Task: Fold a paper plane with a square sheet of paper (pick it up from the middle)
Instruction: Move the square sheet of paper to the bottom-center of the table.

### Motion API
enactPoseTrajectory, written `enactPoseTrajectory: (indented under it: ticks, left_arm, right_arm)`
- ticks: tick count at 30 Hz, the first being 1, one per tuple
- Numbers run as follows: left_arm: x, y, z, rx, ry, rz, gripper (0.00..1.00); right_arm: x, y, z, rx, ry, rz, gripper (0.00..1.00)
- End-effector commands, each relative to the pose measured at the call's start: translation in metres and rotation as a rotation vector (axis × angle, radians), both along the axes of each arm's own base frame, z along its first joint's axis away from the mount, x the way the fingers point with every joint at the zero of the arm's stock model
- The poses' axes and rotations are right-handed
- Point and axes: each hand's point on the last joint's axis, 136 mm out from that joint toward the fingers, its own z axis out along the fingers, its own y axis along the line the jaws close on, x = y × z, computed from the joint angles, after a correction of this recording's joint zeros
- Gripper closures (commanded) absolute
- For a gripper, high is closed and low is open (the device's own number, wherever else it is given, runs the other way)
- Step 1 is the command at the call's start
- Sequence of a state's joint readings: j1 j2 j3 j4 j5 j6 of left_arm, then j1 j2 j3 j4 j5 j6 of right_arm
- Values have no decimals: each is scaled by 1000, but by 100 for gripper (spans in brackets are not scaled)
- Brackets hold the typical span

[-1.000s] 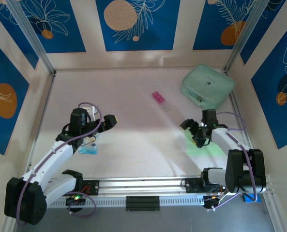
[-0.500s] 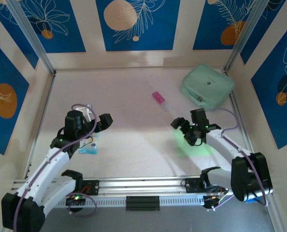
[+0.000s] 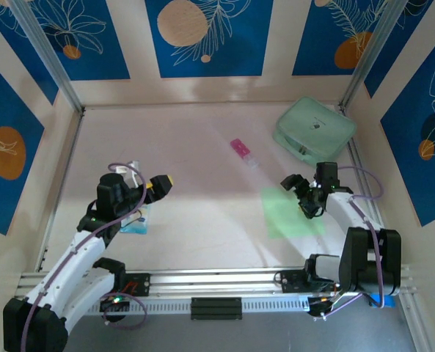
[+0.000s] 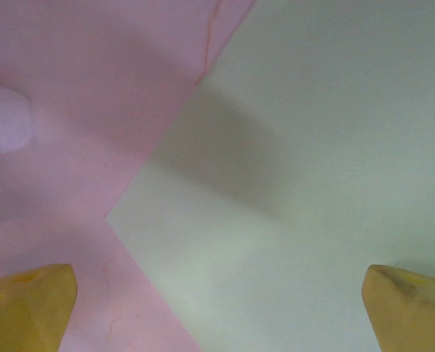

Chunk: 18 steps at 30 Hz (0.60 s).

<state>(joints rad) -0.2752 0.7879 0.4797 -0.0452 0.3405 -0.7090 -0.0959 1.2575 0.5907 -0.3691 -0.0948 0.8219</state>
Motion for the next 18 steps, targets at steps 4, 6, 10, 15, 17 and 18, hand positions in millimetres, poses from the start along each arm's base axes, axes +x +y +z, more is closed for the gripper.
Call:
enactPoseTrajectory:
  ticks: [4,6,10,15,17,18]
  left_arm:
    - [2,-4,7,-19,-12,-19,0]
    - [1,-5,6,-21,-5,-30,0]
    - [1,-5,4,-9,-3,-34,0]
    - [1,-4,1,-2,8,-27,0]
    - [1,-4,0,-1,12,-27,0]
    - [1,-4,1,-1,11,-27,0]
  right_arm:
    - [-22,21,-17,101,127,-75,1]
    - [-32,28,-23,104,157,-113,1]
    - [-51,51,-34,132,183,-204,1]
    - [-63,75,-33,111,158,-298,1]
    - [-66,83,-31,102,144,-324,0]
    - [-66,87,-30,97,141,-328,0]
